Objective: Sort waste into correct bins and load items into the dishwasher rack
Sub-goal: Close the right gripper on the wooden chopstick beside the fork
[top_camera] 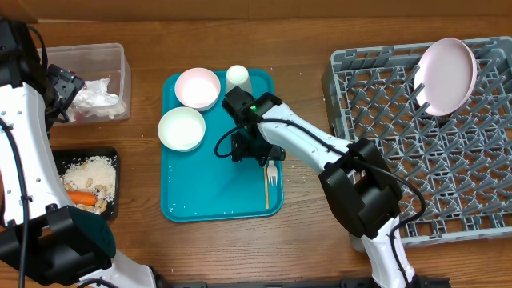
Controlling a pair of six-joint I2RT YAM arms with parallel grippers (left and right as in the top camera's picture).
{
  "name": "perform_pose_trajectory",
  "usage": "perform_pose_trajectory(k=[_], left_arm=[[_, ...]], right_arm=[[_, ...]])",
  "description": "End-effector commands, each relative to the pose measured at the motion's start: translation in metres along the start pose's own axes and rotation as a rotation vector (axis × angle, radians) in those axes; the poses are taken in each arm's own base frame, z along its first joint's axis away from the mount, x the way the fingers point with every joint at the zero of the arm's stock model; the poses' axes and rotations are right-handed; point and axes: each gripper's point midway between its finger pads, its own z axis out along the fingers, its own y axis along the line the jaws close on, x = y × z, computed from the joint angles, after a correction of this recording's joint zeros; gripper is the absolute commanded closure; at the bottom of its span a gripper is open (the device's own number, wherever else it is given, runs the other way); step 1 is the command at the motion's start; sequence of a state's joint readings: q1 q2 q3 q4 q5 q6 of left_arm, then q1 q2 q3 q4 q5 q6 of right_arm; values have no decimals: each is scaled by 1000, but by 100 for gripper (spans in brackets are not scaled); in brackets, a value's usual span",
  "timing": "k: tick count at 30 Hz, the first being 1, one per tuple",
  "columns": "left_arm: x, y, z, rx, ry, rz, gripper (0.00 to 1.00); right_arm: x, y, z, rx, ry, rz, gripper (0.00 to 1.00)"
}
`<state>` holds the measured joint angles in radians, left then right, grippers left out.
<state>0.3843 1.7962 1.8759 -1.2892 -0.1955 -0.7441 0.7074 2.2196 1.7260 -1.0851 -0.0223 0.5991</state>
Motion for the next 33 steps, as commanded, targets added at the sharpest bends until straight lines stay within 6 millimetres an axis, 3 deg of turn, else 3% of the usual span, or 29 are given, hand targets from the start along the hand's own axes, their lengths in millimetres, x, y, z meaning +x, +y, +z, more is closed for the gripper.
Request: perform_pose_trajectory(k=[1, 18, 33], left_arm=[[-3, 2, -2, -6, -15, 8, 0], [-3, 2, -2, -6, -15, 9, 0], [-3, 2, -2, -6, -16, 8, 0]], right_arm=[[1, 3, 5, 1, 9, -1, 16], [6, 6, 5, -15, 35, -10, 16], [12, 22, 7, -20, 9, -54, 16]])
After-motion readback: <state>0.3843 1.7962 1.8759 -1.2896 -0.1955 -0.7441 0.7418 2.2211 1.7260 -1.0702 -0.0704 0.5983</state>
